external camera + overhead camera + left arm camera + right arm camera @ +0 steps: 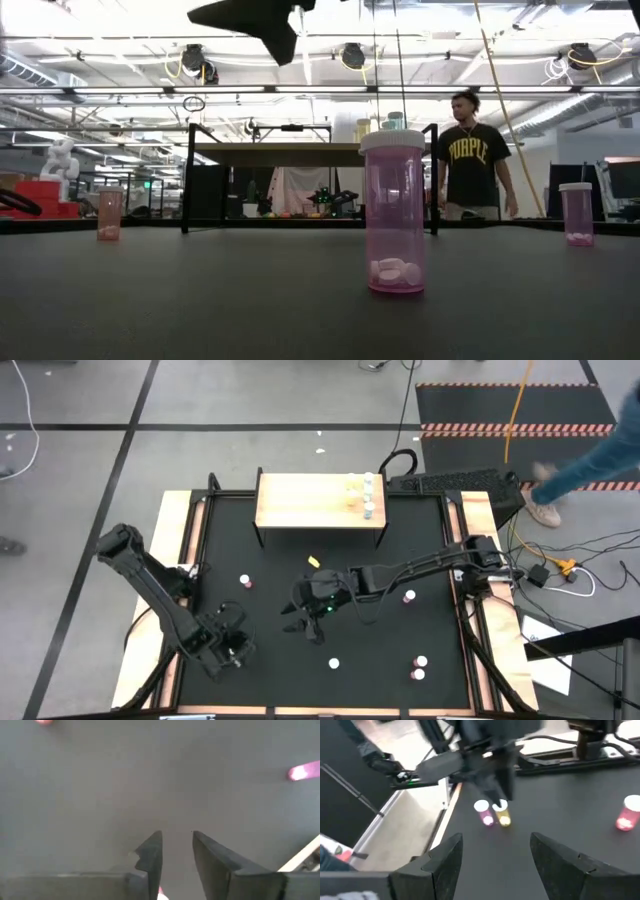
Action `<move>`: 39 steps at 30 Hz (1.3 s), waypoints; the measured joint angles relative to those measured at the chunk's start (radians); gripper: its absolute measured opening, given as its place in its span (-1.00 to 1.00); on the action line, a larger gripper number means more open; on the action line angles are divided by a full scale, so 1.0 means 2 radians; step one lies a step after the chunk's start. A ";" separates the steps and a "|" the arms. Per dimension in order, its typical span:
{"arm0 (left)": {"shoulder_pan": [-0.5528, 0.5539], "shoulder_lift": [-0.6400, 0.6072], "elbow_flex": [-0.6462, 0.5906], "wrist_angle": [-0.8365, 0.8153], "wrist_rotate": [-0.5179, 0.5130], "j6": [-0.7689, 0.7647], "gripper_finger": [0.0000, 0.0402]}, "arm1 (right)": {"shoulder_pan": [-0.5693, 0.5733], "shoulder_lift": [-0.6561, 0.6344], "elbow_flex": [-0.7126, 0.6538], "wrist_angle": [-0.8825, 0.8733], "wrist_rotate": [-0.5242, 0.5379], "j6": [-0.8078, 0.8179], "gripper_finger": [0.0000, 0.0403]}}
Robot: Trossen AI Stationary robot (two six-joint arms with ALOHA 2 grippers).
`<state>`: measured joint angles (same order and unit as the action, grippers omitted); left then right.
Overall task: Pick and place medicine bottles onto shelf by color
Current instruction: Put the yellow pill bottle on the shelf aligned with the other yellow pill bottles
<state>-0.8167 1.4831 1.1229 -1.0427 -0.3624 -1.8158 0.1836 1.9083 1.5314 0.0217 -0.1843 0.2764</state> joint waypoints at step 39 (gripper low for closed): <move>0.005 0.080 -0.021 0.011 0.142 -0.023 -0.27 | 0.002 -0.001 -0.034 0.038 0.051 0.036 0.12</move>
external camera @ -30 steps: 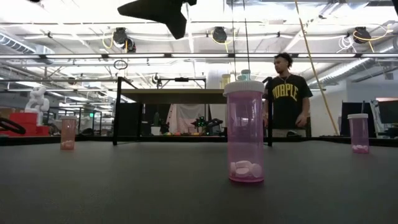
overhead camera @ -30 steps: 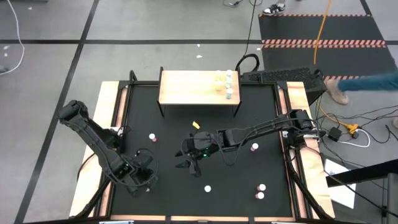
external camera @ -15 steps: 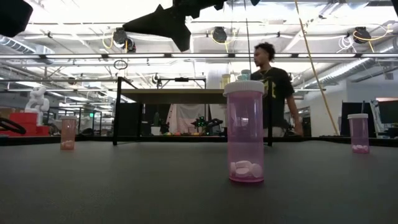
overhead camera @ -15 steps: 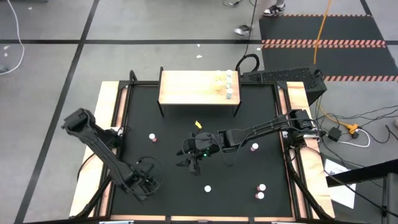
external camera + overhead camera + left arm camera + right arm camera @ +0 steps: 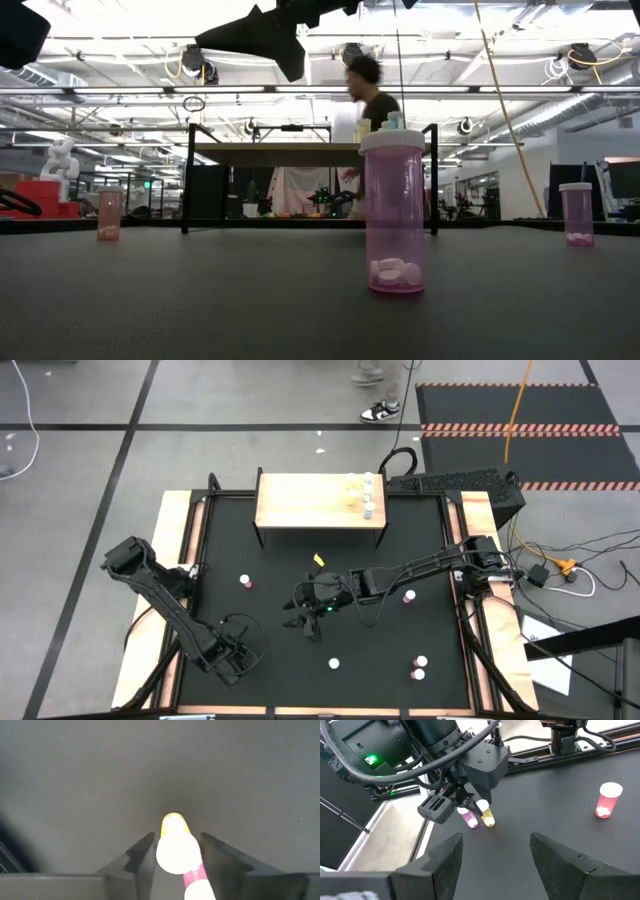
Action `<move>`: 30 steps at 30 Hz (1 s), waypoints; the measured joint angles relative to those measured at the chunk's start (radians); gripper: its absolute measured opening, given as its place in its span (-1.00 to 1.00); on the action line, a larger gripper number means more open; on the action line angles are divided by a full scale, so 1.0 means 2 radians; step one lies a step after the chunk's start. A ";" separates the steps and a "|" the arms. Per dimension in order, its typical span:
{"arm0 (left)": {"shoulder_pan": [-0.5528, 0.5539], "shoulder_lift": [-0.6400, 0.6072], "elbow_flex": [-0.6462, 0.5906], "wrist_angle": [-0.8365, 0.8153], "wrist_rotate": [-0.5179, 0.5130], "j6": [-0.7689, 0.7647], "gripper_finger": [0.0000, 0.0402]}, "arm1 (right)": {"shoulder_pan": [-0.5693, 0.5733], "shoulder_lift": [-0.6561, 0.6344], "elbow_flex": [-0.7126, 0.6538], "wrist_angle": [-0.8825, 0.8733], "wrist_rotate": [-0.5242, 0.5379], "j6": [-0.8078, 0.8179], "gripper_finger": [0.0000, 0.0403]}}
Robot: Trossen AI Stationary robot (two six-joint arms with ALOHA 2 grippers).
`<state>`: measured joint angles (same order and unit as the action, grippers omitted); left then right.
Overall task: Pick and place medicine bottles onto shelf by color
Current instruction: Put the yellow pill bottle on the shelf aligned with the other yellow pill bottles
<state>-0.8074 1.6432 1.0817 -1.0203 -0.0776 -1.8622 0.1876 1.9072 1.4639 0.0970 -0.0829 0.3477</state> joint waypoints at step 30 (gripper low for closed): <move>0.068 -0.115 0.008 0.041 -0.041 0.307 -0.52 | -0.032 0.000 0.000 -0.015 -0.075 0.004 0.12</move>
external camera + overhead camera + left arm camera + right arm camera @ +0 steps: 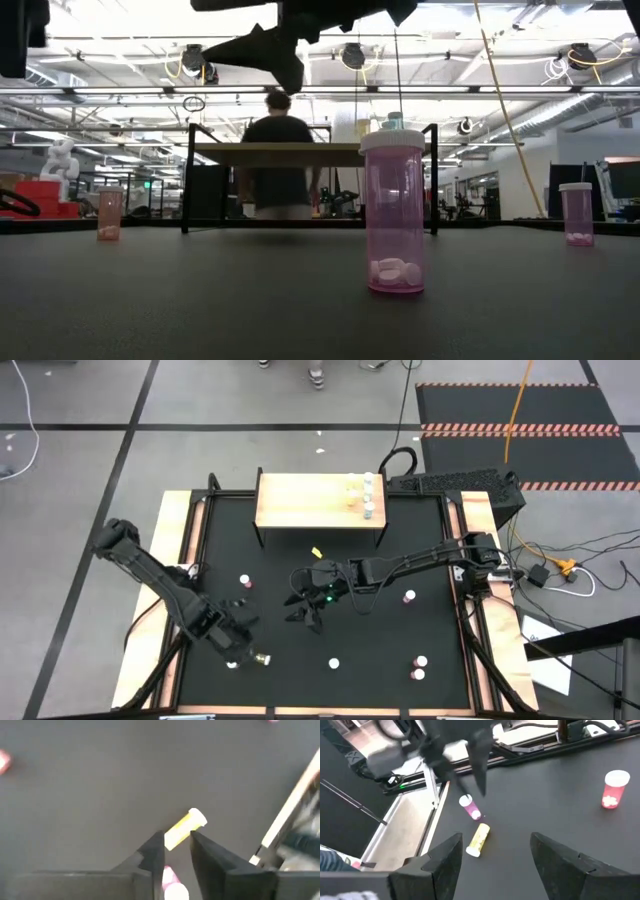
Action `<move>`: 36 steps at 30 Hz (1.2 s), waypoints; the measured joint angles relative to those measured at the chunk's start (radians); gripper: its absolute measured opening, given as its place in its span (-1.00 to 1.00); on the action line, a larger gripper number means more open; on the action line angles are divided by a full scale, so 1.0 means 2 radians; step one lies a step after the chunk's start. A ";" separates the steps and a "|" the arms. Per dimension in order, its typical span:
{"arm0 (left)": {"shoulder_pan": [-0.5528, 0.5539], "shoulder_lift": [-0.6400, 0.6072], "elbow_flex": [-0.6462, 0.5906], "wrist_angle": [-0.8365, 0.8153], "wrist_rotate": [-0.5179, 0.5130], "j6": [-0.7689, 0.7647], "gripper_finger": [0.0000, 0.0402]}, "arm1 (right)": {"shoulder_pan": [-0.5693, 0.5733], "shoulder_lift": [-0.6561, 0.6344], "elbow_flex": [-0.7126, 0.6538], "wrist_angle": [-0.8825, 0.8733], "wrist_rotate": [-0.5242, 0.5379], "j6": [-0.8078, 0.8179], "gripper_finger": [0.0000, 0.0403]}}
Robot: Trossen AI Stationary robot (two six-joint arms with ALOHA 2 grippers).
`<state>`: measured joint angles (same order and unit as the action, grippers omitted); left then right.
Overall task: Pick and place medicine bottles onto shelf by color
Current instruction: Put the yellow pill bottle on the shelf aligned with the other yellow pill bottles
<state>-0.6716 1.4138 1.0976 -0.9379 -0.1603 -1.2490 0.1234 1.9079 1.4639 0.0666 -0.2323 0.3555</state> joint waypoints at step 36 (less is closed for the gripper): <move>-0.003 0.188 -0.015 0.116 0.047 0.337 -0.58 | 0.061 -0.014 -0.001 -0.006 0.146 0.131 0.12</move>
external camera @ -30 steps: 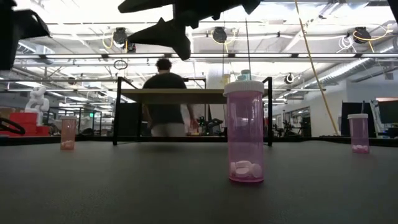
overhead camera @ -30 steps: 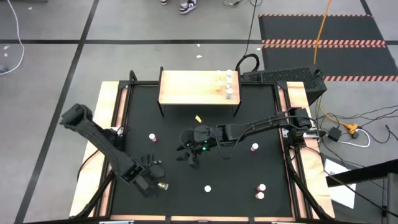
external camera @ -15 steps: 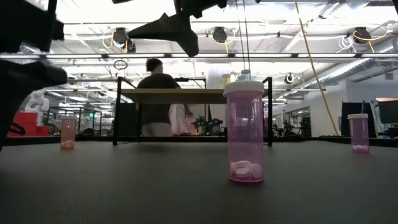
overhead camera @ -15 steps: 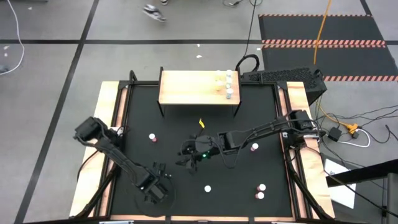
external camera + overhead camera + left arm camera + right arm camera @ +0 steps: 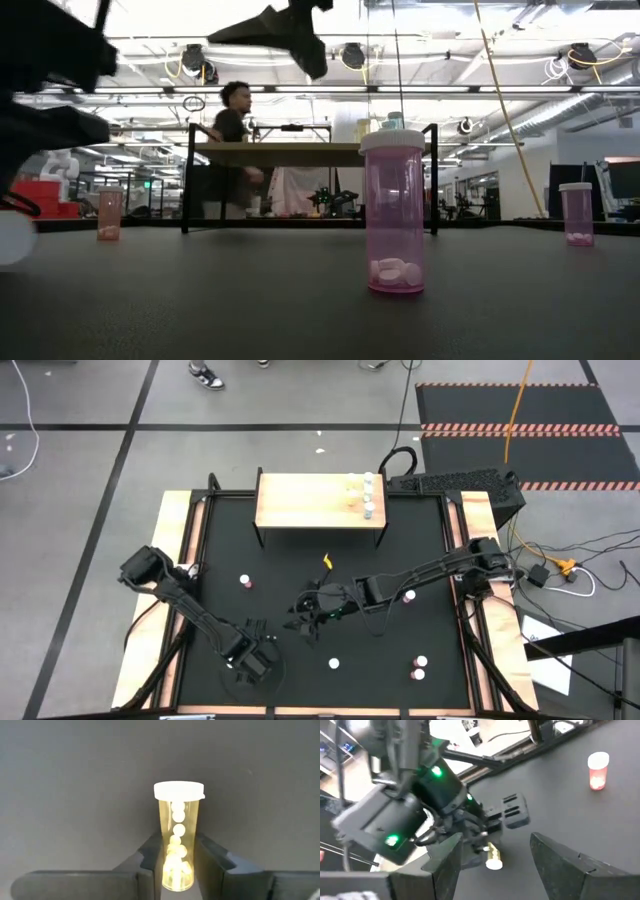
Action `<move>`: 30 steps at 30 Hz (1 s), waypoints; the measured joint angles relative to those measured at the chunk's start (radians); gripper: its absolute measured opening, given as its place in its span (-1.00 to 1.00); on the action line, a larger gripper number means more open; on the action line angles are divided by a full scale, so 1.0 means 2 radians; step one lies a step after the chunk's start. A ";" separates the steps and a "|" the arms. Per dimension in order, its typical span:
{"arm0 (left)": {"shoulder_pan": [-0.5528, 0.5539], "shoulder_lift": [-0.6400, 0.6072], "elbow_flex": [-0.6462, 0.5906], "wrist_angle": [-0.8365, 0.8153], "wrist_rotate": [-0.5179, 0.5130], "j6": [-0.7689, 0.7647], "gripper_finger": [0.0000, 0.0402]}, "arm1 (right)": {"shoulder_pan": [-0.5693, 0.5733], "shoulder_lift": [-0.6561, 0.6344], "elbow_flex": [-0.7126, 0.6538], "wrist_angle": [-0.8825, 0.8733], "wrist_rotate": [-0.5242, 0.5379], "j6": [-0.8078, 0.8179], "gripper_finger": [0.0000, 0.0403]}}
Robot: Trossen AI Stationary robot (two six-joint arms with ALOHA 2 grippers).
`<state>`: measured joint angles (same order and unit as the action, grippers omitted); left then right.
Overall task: Pick and place medicine bottles onto shelf by color
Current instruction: Put the yellow pill bottle on the shelf aligned with the other yellow pill bottles
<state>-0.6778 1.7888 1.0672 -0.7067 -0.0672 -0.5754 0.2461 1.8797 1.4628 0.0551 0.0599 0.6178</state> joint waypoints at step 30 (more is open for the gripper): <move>0.088 -0.208 0.001 0.152 -0.172 0.092 -0.53 | 0.019 -0.086 0.000 -0.028 0.009 -0.160 0.42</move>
<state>-0.5017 1.3731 1.0687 -0.4022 -0.4107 -0.3923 0.2836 1.7081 1.4635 -0.0002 0.0772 0.2978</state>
